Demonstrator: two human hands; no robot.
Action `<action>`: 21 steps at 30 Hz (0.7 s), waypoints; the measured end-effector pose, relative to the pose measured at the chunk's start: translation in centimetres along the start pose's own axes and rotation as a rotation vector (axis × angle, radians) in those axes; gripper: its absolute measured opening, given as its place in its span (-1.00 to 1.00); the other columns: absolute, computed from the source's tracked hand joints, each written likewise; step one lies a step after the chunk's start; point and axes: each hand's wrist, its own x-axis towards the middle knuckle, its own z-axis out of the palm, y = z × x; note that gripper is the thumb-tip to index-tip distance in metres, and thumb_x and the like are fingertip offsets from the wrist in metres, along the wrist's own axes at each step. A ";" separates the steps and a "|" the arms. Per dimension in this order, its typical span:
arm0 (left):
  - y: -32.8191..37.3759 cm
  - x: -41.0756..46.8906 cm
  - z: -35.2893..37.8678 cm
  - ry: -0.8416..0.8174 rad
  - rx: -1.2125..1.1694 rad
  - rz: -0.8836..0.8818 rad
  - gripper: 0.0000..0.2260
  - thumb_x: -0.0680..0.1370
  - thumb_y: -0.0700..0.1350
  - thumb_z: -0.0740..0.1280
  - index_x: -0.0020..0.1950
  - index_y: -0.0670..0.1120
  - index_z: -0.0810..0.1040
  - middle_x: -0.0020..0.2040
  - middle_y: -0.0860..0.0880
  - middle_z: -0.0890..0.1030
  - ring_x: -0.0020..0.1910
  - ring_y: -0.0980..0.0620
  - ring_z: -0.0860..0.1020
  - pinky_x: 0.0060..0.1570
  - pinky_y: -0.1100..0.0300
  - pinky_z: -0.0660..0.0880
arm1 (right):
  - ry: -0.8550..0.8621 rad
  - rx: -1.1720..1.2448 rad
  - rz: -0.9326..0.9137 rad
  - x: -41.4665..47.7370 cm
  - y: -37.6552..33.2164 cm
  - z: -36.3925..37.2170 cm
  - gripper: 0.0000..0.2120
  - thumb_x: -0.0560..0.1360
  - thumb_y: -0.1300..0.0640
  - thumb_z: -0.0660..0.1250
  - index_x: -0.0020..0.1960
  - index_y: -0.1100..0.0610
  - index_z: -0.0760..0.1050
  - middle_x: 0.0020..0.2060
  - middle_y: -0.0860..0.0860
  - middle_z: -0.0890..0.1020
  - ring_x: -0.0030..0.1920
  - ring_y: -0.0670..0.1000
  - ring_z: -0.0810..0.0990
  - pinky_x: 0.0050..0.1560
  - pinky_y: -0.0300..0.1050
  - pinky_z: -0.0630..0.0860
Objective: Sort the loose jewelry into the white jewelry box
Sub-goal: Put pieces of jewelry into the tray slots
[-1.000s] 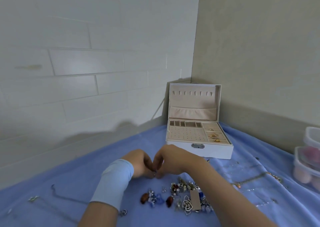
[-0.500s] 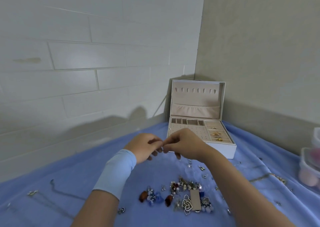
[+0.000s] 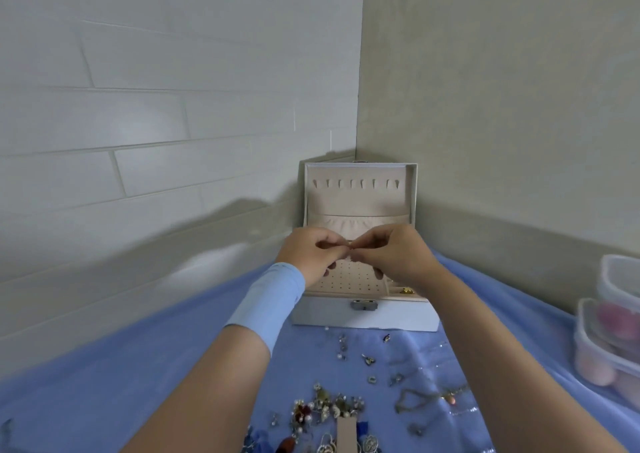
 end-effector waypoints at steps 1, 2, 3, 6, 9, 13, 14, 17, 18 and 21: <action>0.3 0.8 0.7 -0.009 0.011 0.007 -0.92 0.51 -0.15 0.41 -0.07 0.00 0.69 -0.23 0.01 0.68 -0.27 0.08 0.61 -0.19 0.16 0.60 | 0.026 0.002 0.000 0.5 0.4 -0.7 -0.95 0.42 0.20 0.56 -0.20 0.10 0.71 -0.43 -0.03 0.66 -0.52 -0.07 0.47 -0.43 -0.21 0.43; 0.6 1.5 1.3 -0.018 0.029 0.013 -0.92 0.51 -0.14 0.41 -0.05 0.00 0.68 -0.23 0.01 0.68 -0.26 0.08 0.62 -0.16 0.15 0.60 | 0.047 -0.003 0.000 1.1 0.9 -1.3 -0.94 0.42 0.19 0.56 -0.21 0.08 0.71 -0.44 -0.03 0.65 -0.52 -0.06 0.46 -0.43 -0.21 0.43; 0.9 2.3 2.0 -0.022 0.049 0.022 -0.93 0.50 -0.13 0.42 -0.05 0.01 0.68 -0.22 0.01 0.68 -0.25 0.08 0.62 -0.15 0.14 0.59 | 0.066 -0.013 0.003 1.6 1.4 -1.9 -0.94 0.42 0.18 0.56 -0.22 0.07 0.71 -0.47 -0.05 0.63 -0.53 -0.06 0.44 -0.44 -0.21 0.42; 1.6 4.4 3.9 -0.010 0.138 0.055 -0.94 0.50 -0.09 0.44 -0.10 0.06 0.69 -0.18 0.08 0.69 -0.19 0.11 0.62 -0.14 0.23 0.53 | 0.122 -0.058 0.010 2.9 3.0 -3.3 -0.92 0.42 0.17 0.57 -0.22 0.05 0.71 -0.49 -0.12 0.60 -0.55 -0.14 0.43 -0.45 -0.27 0.42; 1.7 6.0 6.0 -0.016 0.231 0.070 -0.90 0.52 -0.09 0.40 -0.15 0.08 0.68 -0.19 0.10 0.68 -0.17 0.08 0.61 -0.13 0.21 0.51 | 0.163 -0.150 -0.023 4.0 4.9 -4.3 -0.84 0.41 0.18 0.57 -0.27 -0.03 0.68 -0.39 -0.15 0.66 -0.44 -0.27 0.54 -0.33 -0.42 0.41; 0.9 7.3 8.2 -0.017 0.288 0.049 -0.92 0.52 -0.08 0.41 -0.11 0.09 0.68 -0.11 0.11 0.66 -0.08 0.08 0.60 -0.09 0.18 0.49 | 0.160 -0.358 0.005 4.9 6.8 -5.0 -0.81 0.43 0.12 0.51 -0.27 -0.15 0.65 -0.29 -0.21 0.68 -0.19 -0.25 0.61 -0.11 -0.24 0.53; 0.6 7.5 8.5 -0.027 0.309 0.047 -0.92 0.52 -0.08 0.41 -0.10 0.09 0.67 -0.08 0.11 0.66 -0.06 0.07 0.59 -0.07 0.17 0.49 | 0.147 -0.398 0.025 5.0 7.1 -5.1 -0.84 0.44 0.11 0.50 -0.24 -0.13 0.66 -0.27 -0.21 0.68 -0.15 -0.21 0.62 -0.06 -0.17 0.56; -0.1 7.9 9.4 -0.059 0.379 0.055 -0.92 0.53 -0.09 0.39 -0.06 0.09 0.65 -0.06 0.09 0.65 -0.05 0.05 0.59 -0.04 0.17 0.49 | 0.113 -0.484 0.068 4.8 7.5 -5.0 -0.93 0.44 0.09 0.47 -0.16 -0.07 0.69 -0.22 -0.18 0.68 -0.12 -0.11 0.63 -0.01 -0.12 0.59; -0.3 7.9 9.5 -0.064 0.396 0.059 -0.91 0.54 -0.09 0.38 -0.05 0.10 0.65 -0.07 0.09 0.65 -0.07 0.06 0.59 -0.06 0.18 0.48 | 0.108 -0.499 0.072 4.8 7.7 -5.0 -0.94 0.43 0.08 0.47 -0.15 -0.07 0.70 -0.22 -0.17 0.68 -0.12 -0.09 0.63 -0.02 -0.12 0.59; -0.5 8.0 9.7 -0.082 0.431 0.091 -0.89 0.55 -0.07 0.36 0.00 0.09 0.66 -0.03 0.08 0.67 -0.08 0.07 0.59 -0.07 0.20 0.47 | 0.095 -0.559 0.084 4.7 7.7 -5.2 -0.96 0.45 0.05 0.47 -0.12 -0.08 0.70 -0.29 -0.21 0.60 -0.16 -0.10 0.57 -0.12 -0.18 0.48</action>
